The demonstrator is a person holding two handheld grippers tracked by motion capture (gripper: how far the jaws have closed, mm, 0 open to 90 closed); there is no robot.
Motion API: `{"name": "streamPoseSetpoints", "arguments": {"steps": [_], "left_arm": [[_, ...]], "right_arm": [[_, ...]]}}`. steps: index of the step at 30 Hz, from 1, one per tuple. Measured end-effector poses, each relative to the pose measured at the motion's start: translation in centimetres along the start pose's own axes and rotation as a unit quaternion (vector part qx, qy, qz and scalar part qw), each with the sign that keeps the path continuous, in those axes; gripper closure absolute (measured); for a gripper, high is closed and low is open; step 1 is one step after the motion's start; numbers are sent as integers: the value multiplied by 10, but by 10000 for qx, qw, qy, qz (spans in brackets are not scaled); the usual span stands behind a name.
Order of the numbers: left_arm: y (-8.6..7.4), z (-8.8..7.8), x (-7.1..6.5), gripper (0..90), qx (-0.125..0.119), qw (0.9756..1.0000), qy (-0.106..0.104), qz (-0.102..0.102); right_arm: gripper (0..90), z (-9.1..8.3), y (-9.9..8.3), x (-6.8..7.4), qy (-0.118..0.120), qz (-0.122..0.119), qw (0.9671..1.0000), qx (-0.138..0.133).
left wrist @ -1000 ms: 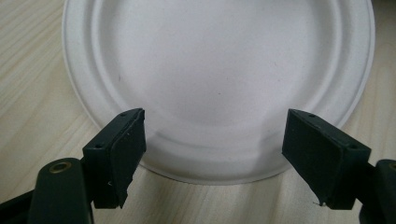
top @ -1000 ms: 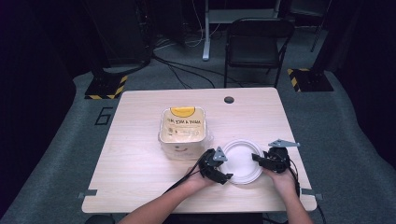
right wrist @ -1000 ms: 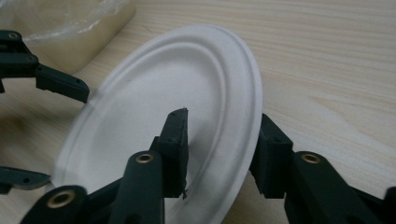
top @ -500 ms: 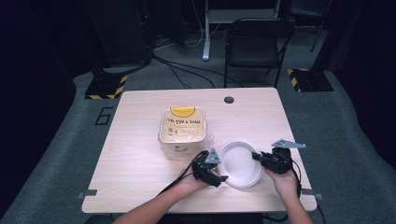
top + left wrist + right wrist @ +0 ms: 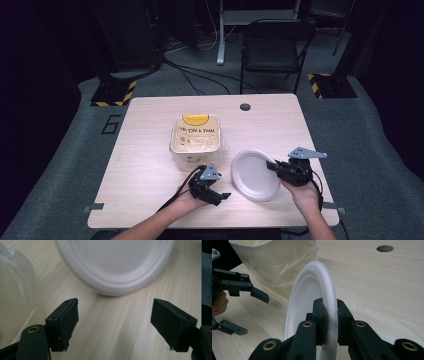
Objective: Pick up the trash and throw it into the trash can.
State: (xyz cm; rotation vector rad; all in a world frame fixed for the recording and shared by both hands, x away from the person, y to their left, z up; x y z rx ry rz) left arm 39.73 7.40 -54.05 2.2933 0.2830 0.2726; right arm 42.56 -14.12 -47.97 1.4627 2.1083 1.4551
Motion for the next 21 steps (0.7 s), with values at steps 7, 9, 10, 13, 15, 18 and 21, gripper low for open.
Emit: {"name": "streamPoseSetpoints", "arguments": {"steps": [7,9,10,13,15,18,21], "left_arm": [[-9,-12,-1,218,13,10000,10,-35],[-12,-15,-1,218,18,10000,-12,-40],[-13,-16,-1,217,14,10000,5,-56],[-17,-18,-2,217,16,10000,8,-72],[-19,-20,-2,217,9,10000,15,-73],[-23,-21,-1,217,-2,10000,60,-78],[-25,-21,0,217,1,9999,42,-96]], "right_arm": [[817,-6,13,10,-130,-283,9995,17],[818,-8,16,12,-164,-349,9992,50],[818,-9,18,13,-184,-390,9991,59],[818,-14,26,19,-205,-514,9984,69],[818,-15,29,21,-200,-533,9984,53],[818,-19,38,28,-211,-626,9978,23],[818,-22,47,36,-210,-735,9971,1]]}}
Point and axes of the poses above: each handheld gripper's, and its own axes: z roughly forward along the jaws, y roughly out of its top, x roughly to its left, the point moved 8 cm from there along z, roughly forward along the jaws, and after that the axes turned 11 degrees about z, right-handed, at the moved point
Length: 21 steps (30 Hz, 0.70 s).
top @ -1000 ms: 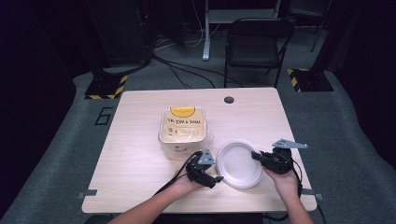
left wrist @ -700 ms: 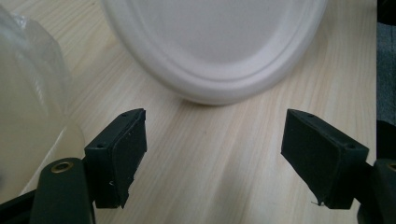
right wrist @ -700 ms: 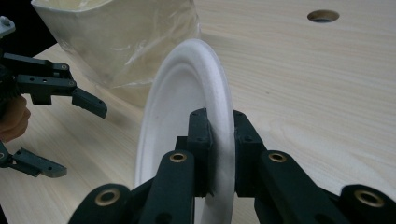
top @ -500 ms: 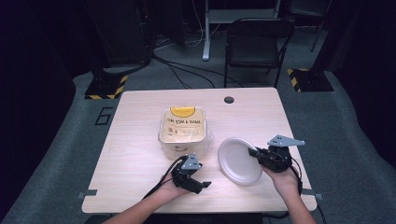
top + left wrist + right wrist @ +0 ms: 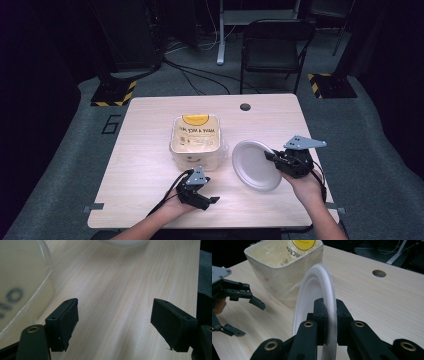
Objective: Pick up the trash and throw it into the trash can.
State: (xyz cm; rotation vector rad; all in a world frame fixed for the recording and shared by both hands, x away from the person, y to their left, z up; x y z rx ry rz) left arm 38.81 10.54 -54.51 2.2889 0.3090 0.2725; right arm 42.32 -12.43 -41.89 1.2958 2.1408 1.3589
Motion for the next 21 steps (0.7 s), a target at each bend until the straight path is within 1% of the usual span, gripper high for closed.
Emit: {"name": "streamPoseSetpoints", "arguments": {"steps": [1,5,10,14,16,17,18,20,21], "left_arm": [[0,1,0,217,-18,10000,12,-33],[-3,2,-1,217,6,10000,-25,-2],[-5,2,-2,217,3,10000,-71,-39],[-6,2,0,218,-18,10000,-44,-53],[-7,3,0,218,3,10000,-27,-74],[-8,3,1,218,26,10000,-32,-42],[-8,4,0,218,27,10000,-32,-86],[-8,5,0,218,63,9999,-52,-66],[-8,6,-1,218,22,10000,-34,-72]], "right_arm": [[818,-1,2,1,-2,-25,10000,-5],[817,-3,15,8,45,-74,10000,-18],[818,-6,30,16,128,-135,9998,-67],[818,-8,41,22,147,-207,9996,-97],[818,-9,47,24,153,-253,9995,-116],[818,-10,50,26,158,-273,9994,-127],[818,-10,53,27,165,-295,9993,-131],[818,-12,59,30,167,-318,9992,-153],[818,-13,62,31,181,-349,9991,-173]]}}
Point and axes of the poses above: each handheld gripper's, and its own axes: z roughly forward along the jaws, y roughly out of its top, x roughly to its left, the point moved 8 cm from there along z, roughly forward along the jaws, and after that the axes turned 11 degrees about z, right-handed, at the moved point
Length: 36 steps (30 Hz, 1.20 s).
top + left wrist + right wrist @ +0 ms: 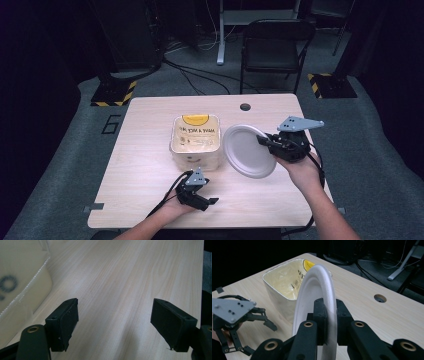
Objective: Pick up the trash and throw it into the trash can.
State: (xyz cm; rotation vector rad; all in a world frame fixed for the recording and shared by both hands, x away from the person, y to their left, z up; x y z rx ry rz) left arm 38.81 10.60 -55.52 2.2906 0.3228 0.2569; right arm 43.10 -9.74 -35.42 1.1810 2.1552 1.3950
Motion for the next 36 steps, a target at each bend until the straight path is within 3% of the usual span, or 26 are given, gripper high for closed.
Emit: {"name": "streamPoseSetpoints", "arguments": {"steps": [18,27,36], "left_arm": [[0,2,-3,218,54,9999,-34,112],[0,1,-4,218,57,9999,-3,143],[0,1,-4,218,63,9998,-18,178]], "right_arm": [[818,-5,60,19,91,-254,9995,-188],[818,10,85,34,189,-342,9989,-239],[818,31,96,45,212,-455,9985,-196]]}}
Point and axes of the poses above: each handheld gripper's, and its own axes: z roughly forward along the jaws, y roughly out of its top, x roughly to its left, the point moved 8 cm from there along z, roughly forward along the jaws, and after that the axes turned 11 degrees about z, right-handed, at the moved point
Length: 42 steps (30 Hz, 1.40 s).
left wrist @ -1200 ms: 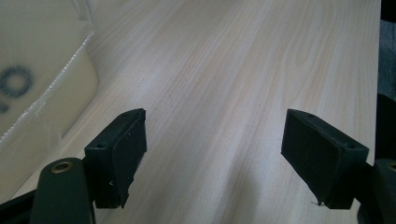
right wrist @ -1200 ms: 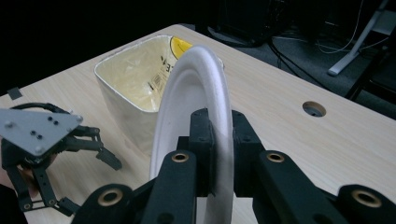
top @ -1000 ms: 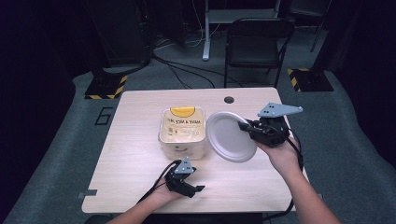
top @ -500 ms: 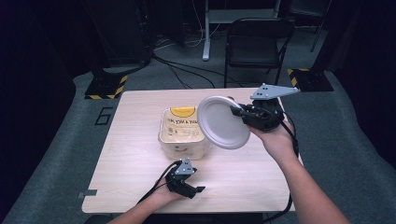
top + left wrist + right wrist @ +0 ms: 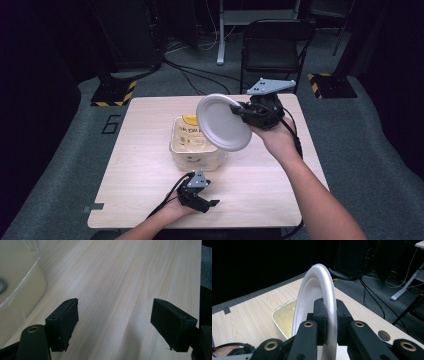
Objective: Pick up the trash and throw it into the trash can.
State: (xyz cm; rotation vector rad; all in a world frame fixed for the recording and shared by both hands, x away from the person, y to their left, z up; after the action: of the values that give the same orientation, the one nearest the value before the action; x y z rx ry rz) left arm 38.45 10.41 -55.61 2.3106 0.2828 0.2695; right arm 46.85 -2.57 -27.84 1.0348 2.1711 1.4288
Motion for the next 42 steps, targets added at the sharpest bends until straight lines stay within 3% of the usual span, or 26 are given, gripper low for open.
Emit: {"name": "streamPoseSetpoints", "arguments": {"steps": [17,42], "left_arm": [[0,-2,1,219,-51,10000,7,21],[-2,-2,1,218,8,10000,16,74]], "right_arm": [[818,61,4,7,-247,-24,9997,60],[817,115,-15,10,-464,-71,9988,145]]}}
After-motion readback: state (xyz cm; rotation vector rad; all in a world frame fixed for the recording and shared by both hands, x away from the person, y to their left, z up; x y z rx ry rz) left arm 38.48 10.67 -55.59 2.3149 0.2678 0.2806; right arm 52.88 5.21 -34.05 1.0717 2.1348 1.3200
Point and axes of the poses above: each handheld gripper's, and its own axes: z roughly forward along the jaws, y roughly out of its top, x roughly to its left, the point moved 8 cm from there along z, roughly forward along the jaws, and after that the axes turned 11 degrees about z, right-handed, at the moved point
